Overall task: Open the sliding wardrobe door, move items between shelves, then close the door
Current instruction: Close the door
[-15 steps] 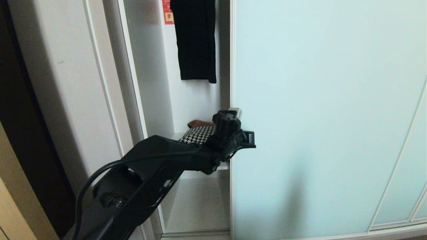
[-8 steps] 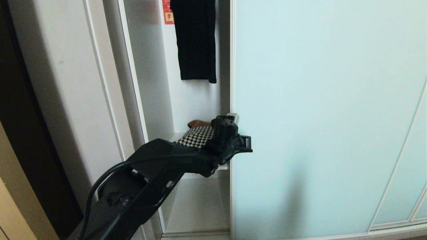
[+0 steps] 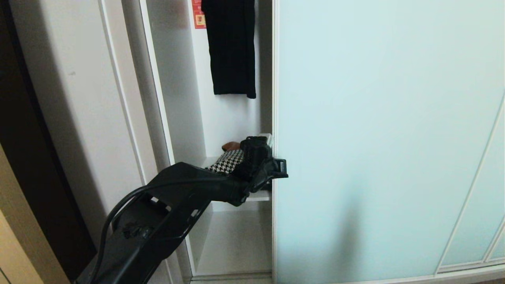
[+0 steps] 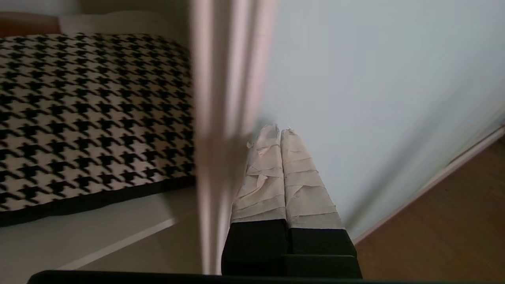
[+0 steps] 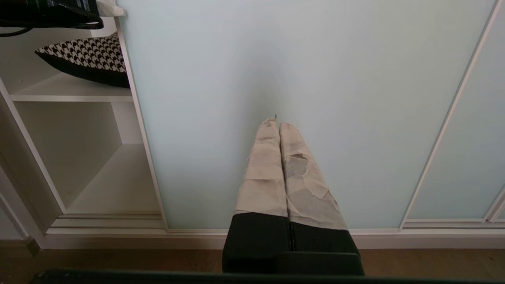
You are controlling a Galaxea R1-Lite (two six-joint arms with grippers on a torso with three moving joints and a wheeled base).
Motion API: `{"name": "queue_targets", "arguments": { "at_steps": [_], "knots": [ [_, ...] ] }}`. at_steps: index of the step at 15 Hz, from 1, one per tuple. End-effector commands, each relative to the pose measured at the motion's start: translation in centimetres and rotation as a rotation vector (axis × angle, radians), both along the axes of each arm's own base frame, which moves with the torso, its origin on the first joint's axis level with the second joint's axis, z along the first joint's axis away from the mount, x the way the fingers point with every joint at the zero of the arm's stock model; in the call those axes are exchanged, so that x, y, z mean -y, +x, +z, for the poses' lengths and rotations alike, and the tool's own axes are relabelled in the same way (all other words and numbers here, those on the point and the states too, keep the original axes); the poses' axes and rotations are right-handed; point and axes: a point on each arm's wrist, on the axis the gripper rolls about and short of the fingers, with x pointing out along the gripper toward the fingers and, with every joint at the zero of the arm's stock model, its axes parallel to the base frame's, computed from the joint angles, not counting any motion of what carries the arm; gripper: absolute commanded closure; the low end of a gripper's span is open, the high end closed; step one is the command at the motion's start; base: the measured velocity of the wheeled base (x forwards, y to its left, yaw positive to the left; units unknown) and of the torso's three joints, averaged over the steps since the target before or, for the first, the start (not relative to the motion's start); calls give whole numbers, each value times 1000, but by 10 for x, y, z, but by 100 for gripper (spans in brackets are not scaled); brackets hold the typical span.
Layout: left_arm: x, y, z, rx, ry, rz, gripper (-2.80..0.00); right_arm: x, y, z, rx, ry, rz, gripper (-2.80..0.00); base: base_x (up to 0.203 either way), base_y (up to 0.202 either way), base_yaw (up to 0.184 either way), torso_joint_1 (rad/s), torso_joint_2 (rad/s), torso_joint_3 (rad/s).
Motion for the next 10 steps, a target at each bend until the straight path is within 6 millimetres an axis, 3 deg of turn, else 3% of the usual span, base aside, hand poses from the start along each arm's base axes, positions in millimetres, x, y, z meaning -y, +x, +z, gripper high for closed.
{"name": "queue_targets", "arguments": {
  "at_steps": [1, 6, 10],
  "knots": [
    [-7, 4, -2, 3, 6, 14, 0, 0, 0, 0, -2, 0, 0, 0, 0, 0, 0, 0, 0, 0],
    [-8, 4, 11, 39, -19, -25, 0, 0, 0, 0, 0, 1, 0, 0, 0, 0, 0, 0, 0, 0],
    [-11, 7, 8, 68, -40, -16, 0, 0, 0, 0, -1, 1, 0, 0, 0, 0, 0, 0, 0, 0]
  ]
}}
